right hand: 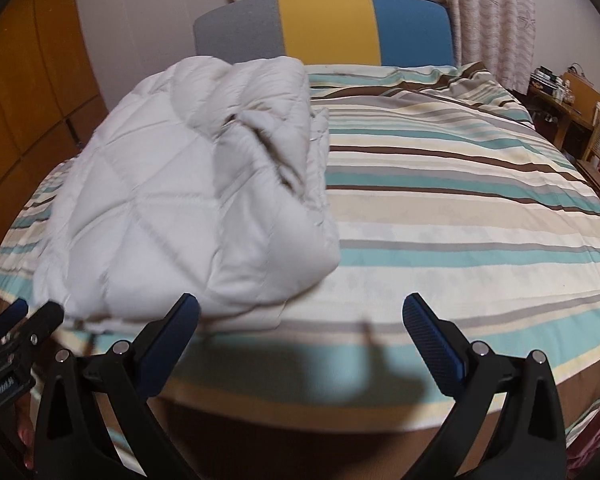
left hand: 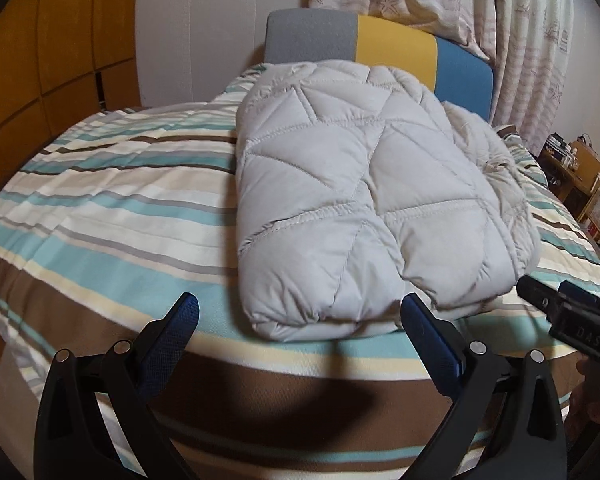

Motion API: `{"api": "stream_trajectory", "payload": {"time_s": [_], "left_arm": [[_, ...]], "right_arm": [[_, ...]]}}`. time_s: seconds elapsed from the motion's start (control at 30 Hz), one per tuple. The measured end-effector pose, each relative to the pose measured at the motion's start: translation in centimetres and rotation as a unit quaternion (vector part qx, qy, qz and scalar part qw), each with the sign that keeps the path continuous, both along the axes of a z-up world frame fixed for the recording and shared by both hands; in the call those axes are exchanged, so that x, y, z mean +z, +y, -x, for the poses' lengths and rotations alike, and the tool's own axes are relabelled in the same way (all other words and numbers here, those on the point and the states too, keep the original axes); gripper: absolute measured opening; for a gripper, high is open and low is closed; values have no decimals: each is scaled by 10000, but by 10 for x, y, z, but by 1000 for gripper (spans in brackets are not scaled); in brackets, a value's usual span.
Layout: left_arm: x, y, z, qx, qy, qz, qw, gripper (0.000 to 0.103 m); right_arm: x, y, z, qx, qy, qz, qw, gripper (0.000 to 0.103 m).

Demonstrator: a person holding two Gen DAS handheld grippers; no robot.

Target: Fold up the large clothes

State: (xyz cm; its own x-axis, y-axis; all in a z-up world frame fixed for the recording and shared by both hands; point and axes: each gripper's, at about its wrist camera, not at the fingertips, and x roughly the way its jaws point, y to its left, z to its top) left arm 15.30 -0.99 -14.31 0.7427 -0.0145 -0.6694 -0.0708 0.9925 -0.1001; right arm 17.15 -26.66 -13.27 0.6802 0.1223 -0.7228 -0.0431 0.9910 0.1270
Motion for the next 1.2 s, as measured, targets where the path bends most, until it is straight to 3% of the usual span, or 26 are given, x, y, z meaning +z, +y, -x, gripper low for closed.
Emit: {"api": "stream_trajectory", "payload": {"time_s": [0.13, 0.27, 0.47, 0.73, 1.2], "left_arm": [[12, 0, 15, -30, -205, 7, 9998, 100], [26, -6, 35, 46, -501, -230, 9985, 100], [41, -8, 58, -38, -764, -149, 9970, 100], [56, -8, 78, 126, -994, -290, 9945, 100], [64, -2, 88, 151, -1117, -126, 9935, 100]], "right_arm": [[7, 6, 17, 169, -92, -8, 9998, 101], [18, 9, 32, 330, -249, -66, 9991, 101], [39, 13, 53, 416, -524, -167, 9976, 101], [68, 16, 85, 479, -859, -167, 9950, 101], [76, 14, 98, 456, -987, -102, 9940, 101]]}}
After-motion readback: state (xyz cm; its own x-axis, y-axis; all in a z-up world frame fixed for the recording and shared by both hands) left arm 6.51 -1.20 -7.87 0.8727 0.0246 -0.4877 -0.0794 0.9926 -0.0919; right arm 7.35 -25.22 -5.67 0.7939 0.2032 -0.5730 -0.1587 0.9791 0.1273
